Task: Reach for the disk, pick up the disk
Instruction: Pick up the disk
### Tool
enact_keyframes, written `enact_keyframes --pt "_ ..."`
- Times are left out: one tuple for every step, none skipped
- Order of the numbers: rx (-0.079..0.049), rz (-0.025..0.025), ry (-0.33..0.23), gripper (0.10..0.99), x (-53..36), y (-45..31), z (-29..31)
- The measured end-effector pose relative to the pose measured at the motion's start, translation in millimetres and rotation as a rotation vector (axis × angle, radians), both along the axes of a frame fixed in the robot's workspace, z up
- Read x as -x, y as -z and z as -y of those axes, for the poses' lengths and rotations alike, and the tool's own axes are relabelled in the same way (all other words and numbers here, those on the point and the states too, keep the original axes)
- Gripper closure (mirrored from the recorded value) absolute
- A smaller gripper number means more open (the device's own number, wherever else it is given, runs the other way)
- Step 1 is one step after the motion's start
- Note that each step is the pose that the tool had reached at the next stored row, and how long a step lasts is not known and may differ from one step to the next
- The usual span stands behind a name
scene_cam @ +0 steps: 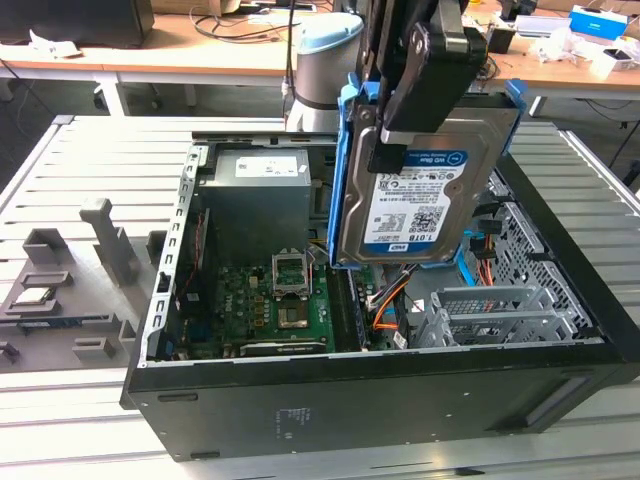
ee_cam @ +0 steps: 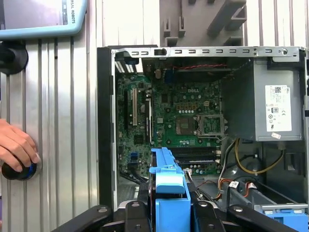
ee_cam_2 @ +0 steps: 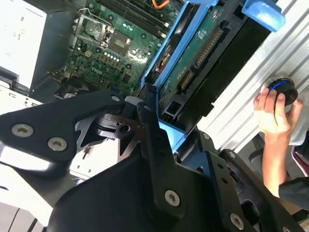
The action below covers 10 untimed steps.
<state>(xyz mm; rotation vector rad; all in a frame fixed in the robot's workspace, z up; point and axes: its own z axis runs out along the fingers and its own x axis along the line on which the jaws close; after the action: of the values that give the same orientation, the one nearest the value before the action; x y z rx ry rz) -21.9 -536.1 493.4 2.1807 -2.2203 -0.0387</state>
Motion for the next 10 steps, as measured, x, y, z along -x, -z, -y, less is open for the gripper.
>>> enact_keyframes --pt "0.0 0.0 0.0 0.718 0.0 0.6 5.3" --pt "0.0 0.0 0.0 0.718 0.0 1.4 10.4" --pt "0.0 0.0 0.0 0.718 0.0 2.1 13.9" --pt "0.0 -0.0001 0.0 0.718 -0.1 3.2 17.5" --pt "0.0 -0.0002 0.0 0.718 -0.5 3.9 19.3" --pt "0.0 -0.001 0.0 0.718 -2.2 5.2 20.9" --pt "0.0 -0.0017 0.0 0.718 -3.6 6.2 21.3" --pt "0.0 -0.004 0.0 0.718 -7.9 8.7 21.5" --pt "0.0 -0.006 0.0 0.718 -12.2 12.0 21.5" --pt "0.0 -0.0072 0.0 0.718 -14.8 13.9 21.5"
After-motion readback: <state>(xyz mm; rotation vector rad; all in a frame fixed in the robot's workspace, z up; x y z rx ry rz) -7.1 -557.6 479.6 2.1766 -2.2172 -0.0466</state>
